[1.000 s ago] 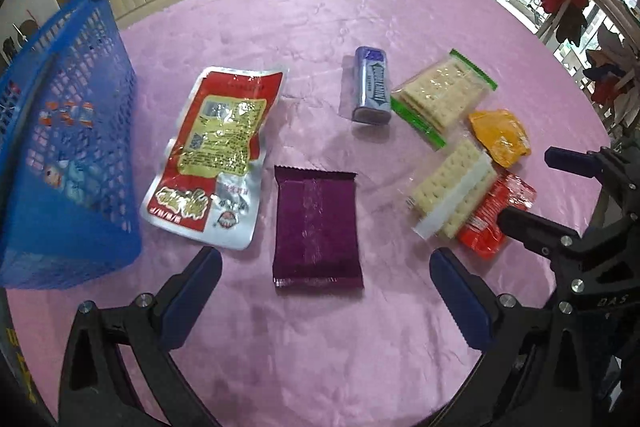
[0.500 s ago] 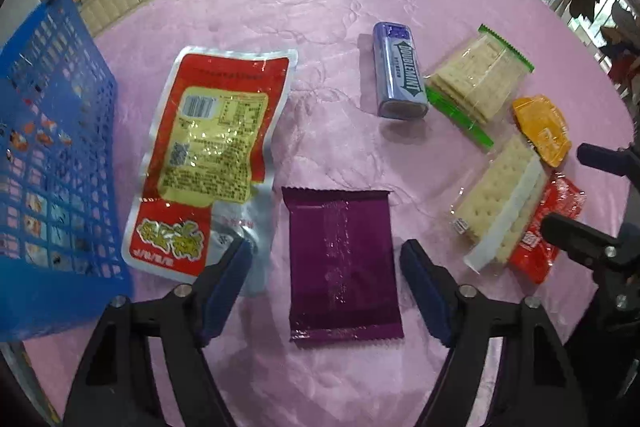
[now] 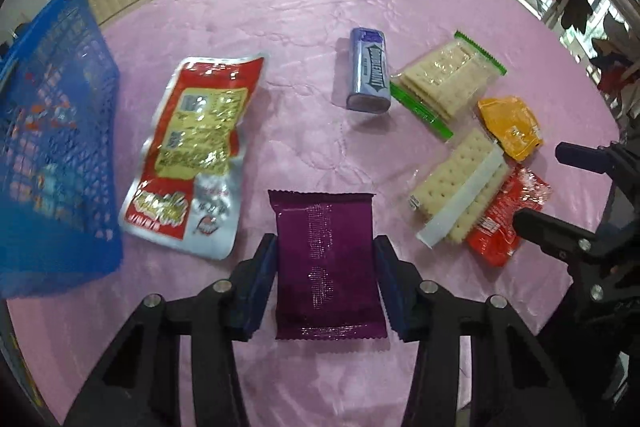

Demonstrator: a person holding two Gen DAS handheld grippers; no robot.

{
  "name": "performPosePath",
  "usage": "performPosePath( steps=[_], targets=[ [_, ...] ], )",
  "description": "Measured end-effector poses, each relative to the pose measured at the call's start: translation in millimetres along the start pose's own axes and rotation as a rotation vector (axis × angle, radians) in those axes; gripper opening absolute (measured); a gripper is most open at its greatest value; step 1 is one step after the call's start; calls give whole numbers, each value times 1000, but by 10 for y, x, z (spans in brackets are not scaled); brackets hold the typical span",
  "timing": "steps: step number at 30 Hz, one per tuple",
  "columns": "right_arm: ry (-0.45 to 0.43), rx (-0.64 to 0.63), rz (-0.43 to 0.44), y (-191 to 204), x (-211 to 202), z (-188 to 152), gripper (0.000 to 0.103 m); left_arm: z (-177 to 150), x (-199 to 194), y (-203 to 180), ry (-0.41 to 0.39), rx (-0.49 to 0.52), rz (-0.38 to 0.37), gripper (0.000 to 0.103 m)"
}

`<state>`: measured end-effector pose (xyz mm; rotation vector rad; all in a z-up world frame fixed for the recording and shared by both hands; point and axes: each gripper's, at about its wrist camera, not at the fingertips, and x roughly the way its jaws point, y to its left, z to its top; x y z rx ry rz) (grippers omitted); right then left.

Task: Organize snacks
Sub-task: 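Grasp the white-strip cracker pack with the right tool while the left holds the purple pack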

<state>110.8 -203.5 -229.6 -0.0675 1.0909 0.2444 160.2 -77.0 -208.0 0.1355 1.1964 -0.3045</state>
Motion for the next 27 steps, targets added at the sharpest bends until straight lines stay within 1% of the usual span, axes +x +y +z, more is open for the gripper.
performPosePath(
  steps=[4, 9, 11, 12, 13, 16, 19, 22, 27],
  targets=[
    [4, -90, -21, 59, -32, 26, 103, -131, -194, 26, -31, -27, 3, 46],
    [19, -255, -81, 177, 55, 135, 103, -221, -335, 93, -61, -56, 4, 46],
    [47, -299, -63, 214, 152, 205, 103, -251, -313, 90, -58, -73, 15, 46],
    [78, -325, -58, 243, 220, 233, 103, -262, -288, 99, -53, -86, 12, 46],
    [88, -344, -54, 270, 245, 242, 103, -288, -279, 134, -51, -96, 7, 46],
    [99, -439, -40, 411, 290, 245, 103, -300, -273, 151, -53, -107, -4, 46],
    [100, -515, -61, 527, 374, 264, 103, -323, -242, 163, -49, -107, 1, 46],
    [123, -535, -45, 586, 483, 320, 103, -334, -209, 191, -48, -121, -1, 46],
    [124, -595, 1, 685, 542, 409, 103, -356, -259, 282, -59, -125, 4, 46]
  ],
)
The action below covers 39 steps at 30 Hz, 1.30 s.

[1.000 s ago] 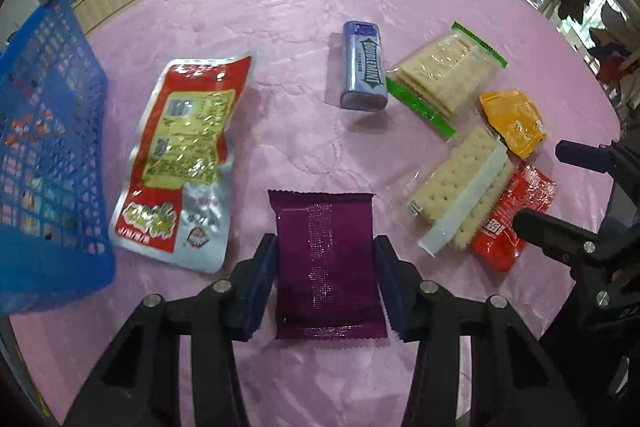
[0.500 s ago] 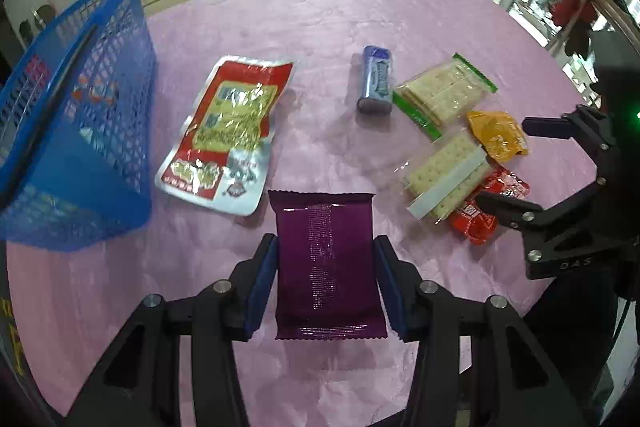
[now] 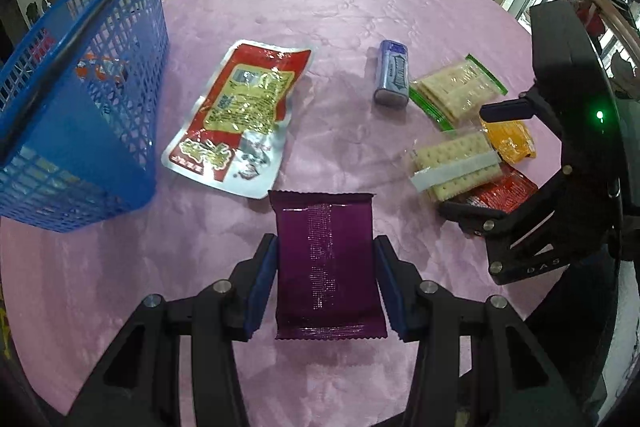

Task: Organize snacks
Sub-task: 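Grasp the white-strip cracker pack with the right tool while the left holds the purple pack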

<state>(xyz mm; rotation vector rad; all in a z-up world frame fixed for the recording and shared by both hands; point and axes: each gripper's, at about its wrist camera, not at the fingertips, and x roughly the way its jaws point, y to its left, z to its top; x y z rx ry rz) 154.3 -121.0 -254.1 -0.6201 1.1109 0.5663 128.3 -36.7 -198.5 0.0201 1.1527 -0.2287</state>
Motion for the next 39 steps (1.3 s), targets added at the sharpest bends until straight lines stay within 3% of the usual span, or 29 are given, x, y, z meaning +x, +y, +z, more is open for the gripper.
performPosePath(
  steps=[5, 13, 19, 20, 23, 24, 32, 39],
  targets=[
    [5, -6, 86, -85, 73, 87, 99, 25, -20, 71, -7, -11, -7, 46],
    [6, -167, 64, 3, 66, 220, 98, 38, 15, 18, -8, -1, -11, 46],
    [8, -178, 95, 20, 99, 266, 97, 68, 84, 10, -7, -8, -8, 46],
    [5, -174, 102, 21, 97, 269, 95, 64, 98, 12, -4, -10, -8, 46],
    [3, -141, 182, -83, 51, 195, 72, 61, 140, 25, -1, -18, -8, 46],
    [-4, -145, 177, -63, 49, 168, 70, 58, 144, 29, -1, -22, -9, 46],
    [-39, -118, 154, 75, -84, 23, 60, 38, 22, 68, -30, -26, 0, 46],
    [-89, -70, 122, 133, -346, -69, 59, -9, -206, 77, -70, -31, 12, 46]
  ],
)
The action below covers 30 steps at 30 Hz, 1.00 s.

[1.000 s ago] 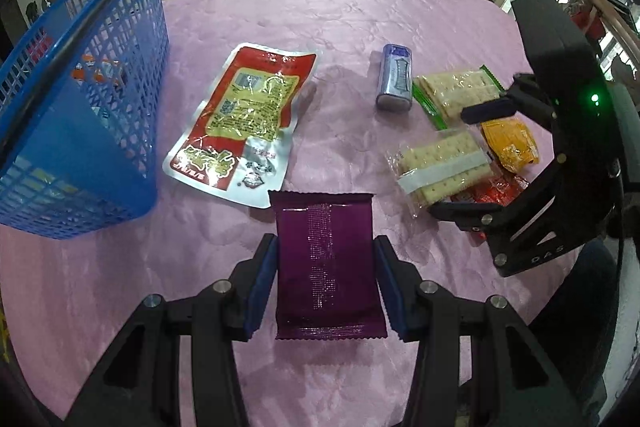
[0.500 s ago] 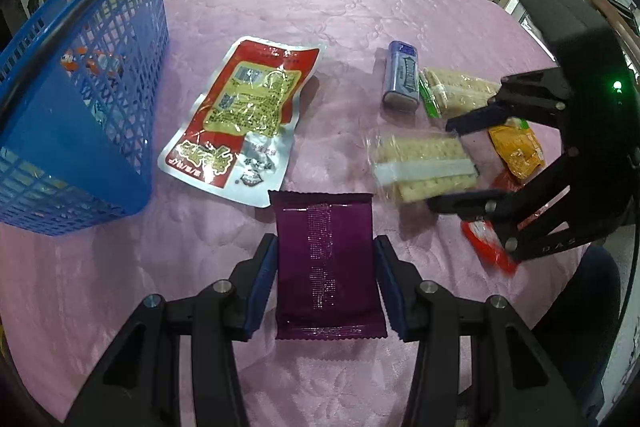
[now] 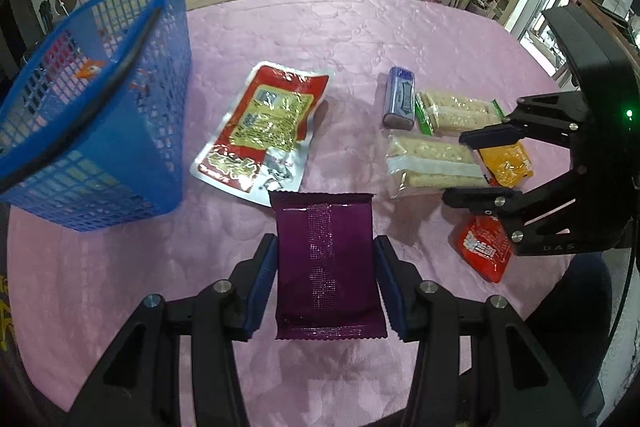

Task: Organize snacks
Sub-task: 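Grasp the white-strip cracker pack with the right tool while the left holds the purple pack, then carry the purple pack and cracker pack over the blue basket with both tools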

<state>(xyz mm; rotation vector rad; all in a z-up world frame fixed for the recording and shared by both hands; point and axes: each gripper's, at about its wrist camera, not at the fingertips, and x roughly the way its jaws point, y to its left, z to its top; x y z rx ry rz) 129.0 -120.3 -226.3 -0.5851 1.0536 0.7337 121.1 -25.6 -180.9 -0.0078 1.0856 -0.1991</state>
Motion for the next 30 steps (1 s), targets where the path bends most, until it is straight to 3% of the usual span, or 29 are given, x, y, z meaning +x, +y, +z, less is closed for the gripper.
performPosePath(
  steps=[10, 16, 20, 30],
  targets=[
    [-80, 32, -65, 59, -553, 83, 59, 10, -564, -46, -105, 12, -8, 46],
    [-140, 88, -72, 152, -867, 281, 59, 139, -924, 15, -172, 34, 31, 46],
    [-204, 128, -61, 193, -1122, 470, 59, 246, -1149, 166, -216, 45, 54, 46],
    [-256, 144, -50, 381, -1333, 1132, 59, 612, -1519, 756, -280, 21, 119, 46]
  ],
)
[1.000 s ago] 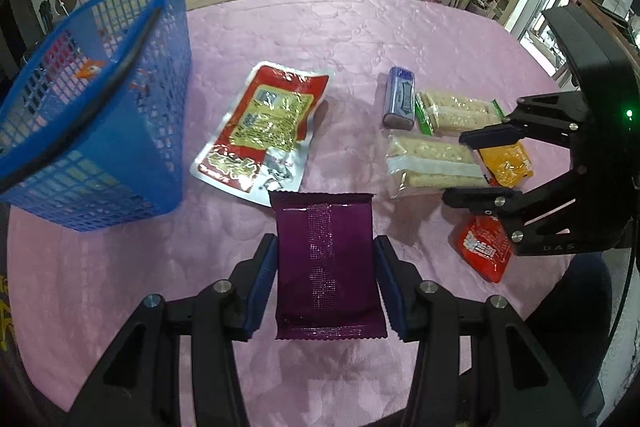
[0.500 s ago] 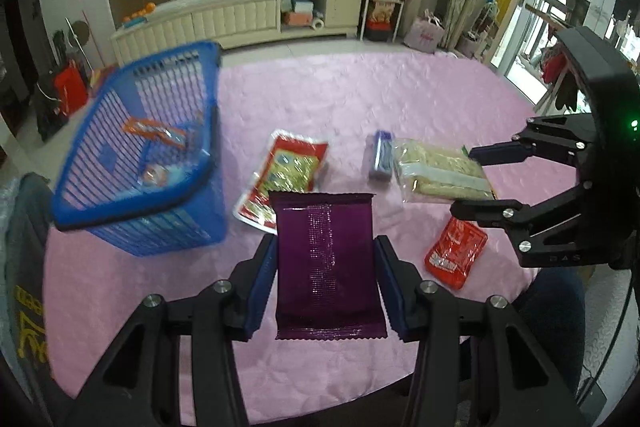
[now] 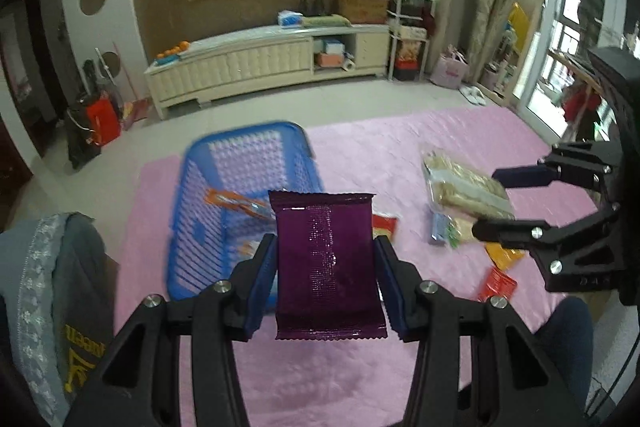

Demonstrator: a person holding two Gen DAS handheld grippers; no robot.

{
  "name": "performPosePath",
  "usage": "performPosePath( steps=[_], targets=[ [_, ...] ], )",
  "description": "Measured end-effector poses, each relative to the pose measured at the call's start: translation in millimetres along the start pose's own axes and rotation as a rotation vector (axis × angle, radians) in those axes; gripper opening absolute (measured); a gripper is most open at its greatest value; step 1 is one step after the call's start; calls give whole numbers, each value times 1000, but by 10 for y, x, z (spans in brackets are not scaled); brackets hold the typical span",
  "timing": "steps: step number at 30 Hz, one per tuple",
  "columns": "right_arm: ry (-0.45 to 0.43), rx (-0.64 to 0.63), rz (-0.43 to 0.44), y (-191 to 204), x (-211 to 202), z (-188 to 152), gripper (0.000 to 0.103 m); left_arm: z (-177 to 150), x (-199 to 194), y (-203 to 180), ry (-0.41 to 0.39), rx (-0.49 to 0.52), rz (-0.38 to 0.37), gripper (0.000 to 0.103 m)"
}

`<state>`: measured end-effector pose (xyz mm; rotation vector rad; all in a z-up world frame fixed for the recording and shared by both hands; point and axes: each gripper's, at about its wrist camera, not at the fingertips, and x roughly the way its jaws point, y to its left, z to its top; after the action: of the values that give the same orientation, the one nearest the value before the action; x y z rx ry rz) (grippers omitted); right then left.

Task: Organize snacks
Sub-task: 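Carry the purple pack and cracker pack over the blue basket with both tools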

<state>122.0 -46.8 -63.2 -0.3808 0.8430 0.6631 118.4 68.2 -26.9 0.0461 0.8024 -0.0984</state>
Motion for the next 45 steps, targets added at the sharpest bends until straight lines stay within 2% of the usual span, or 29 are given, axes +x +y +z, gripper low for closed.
performPosePath(
  steps=[6, 15, 18, 25, 30, 31, 34, 35, 36, 41, 45],
  targets=[
    [16, -62, 1, 231, 251, 403, 59, 140, -10, 419, -18, -22, 44, 46],
    [65, -145, 22, 509, 813, 794, 59, 34, 281, 961, 24, -96, 79, 46],
    [79, -179, 14, 563, 1003, 863, 59, 6, 357, 1082, 39, -115, 92, 46],
    [113, -224, 54, 620, 1391, 981, 59, -2, 464, 1223, 44, -133, 123, 46],
    [100, -250, 20, 658, 1562, 1065, 60, 22, 535, 1270, 47, -128, 130, 46],
    [87, -257, 9, 674, 1571, 1088, 61, 31, 546, 1273, 44, -129, 132, 46],
    [63, -278, -40, 696, 1627, 1098, 80, 19, 565, 1274, 47, -138, 140, 46],
    [61, -270, -38, 677, 1633, 1091, 88, 14, 562, 1274, 48, -140, 137, 46],
    [63, -258, -26, 655, 1629, 1084, 91, 17, 564, 1279, 49, -140, 134, 46],
    [45, -205, -44, 543, 1505, 1016, 100, 8, 499, 1275, 47, -146, 119, 46],
    [26, -153, -50, 486, 1405, 1007, 102, 31, 493, 1253, 49, -149, 94, 46]
  ],
)
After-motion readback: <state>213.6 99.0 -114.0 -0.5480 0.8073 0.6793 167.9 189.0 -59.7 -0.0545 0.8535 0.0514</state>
